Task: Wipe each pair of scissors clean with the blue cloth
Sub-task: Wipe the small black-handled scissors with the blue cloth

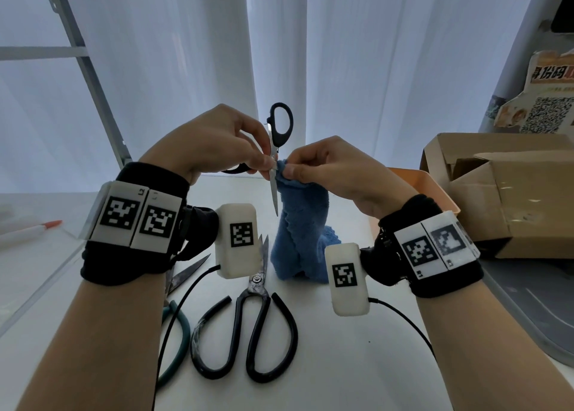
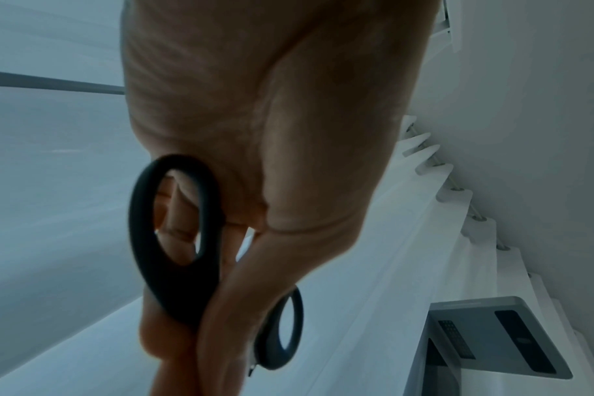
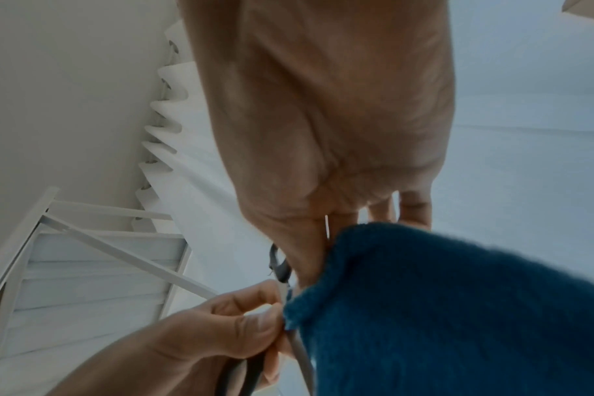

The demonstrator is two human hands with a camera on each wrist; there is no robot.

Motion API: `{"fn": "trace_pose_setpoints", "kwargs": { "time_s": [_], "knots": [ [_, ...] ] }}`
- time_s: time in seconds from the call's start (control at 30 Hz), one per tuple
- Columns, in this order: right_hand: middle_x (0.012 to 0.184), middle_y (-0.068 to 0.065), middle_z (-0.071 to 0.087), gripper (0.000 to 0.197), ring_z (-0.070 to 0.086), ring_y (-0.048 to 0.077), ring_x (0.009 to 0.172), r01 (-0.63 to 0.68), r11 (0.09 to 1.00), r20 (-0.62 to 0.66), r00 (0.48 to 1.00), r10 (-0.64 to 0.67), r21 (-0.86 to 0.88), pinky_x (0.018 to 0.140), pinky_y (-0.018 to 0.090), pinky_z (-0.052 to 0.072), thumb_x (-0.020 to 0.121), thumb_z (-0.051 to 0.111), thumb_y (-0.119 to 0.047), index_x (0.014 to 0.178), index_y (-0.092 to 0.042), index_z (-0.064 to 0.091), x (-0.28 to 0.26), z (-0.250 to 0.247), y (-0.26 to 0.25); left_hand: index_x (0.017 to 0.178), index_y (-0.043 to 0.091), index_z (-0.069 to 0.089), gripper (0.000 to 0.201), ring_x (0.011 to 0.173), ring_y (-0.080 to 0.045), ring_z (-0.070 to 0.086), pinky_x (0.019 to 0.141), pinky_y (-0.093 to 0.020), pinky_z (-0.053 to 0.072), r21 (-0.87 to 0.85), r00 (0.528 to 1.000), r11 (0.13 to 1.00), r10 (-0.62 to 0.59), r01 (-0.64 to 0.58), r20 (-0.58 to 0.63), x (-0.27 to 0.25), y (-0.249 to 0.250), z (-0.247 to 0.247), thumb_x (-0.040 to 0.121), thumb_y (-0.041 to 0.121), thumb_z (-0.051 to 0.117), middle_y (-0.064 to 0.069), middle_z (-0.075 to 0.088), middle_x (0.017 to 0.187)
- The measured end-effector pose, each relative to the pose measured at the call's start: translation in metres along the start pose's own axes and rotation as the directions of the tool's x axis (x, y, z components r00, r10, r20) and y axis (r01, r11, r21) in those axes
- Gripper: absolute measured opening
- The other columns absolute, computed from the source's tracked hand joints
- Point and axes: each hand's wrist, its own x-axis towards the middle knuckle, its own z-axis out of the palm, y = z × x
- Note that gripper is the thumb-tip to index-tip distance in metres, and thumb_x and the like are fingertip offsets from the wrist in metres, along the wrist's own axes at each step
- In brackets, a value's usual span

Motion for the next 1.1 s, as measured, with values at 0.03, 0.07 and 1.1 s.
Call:
{"fn": "trace_pose_setpoints", "kwargs": {
  "time_s": [0.03,0.07,1.1],
  "knots": [
    [0.079,0.004,0.069,0.013,0.059,0.011,0.081,0.01,1.0,0.016,1.0,-0.01,-0.001,0.086,0.029,0.046,0.094,0.066,-0.018,0.083,-0.016,0.074,-0.0001,-0.0002,0.0006,0.088,0.009,0.072,0.006,0.057,0.0,0.054,0.064,-0.023,0.039,0.007,1.0,1.0,-0.001,0.001,0.002,-0.0001,0.0,0.0003,0.083,0.011,0.076,0.003,0.073,0.066],
    [0.076,0.002,0.066,0.013,0.057,0.009,0.078,0.013,1.0,0.024,1.0,-0.013,-0.006,0.084,0.027,0.044,0.094,0.066,-0.015,0.083,-0.016,0.073,-0.0005,-0.0007,0.0011,0.088,0.009,0.072,0.006,0.054,0.001,0.053,0.063,-0.023,0.038,0.013,1.0,1.0,-0.002,0.002,0.003,0.0,0.0001,0.0004,0.083,0.011,0.076,0.004,0.072,0.064],
    [0.088,0.008,0.073,0.019,0.063,0.01,0.085,0.061,0.998,0.04,0.997,-0.061,-0.021,0.086,0.028,0.049,0.099,0.059,-0.018,0.087,-0.017,0.074,0.0016,-0.0017,0.0048,0.089,0.012,0.075,0.006,0.065,-0.006,0.058,0.068,-0.024,0.041,-0.008,1.0,1.0,-0.005,0.005,-0.014,-0.0006,-0.0009,-0.0045,0.083,0.011,0.076,-0.002,0.075,0.073]
  ]
}}
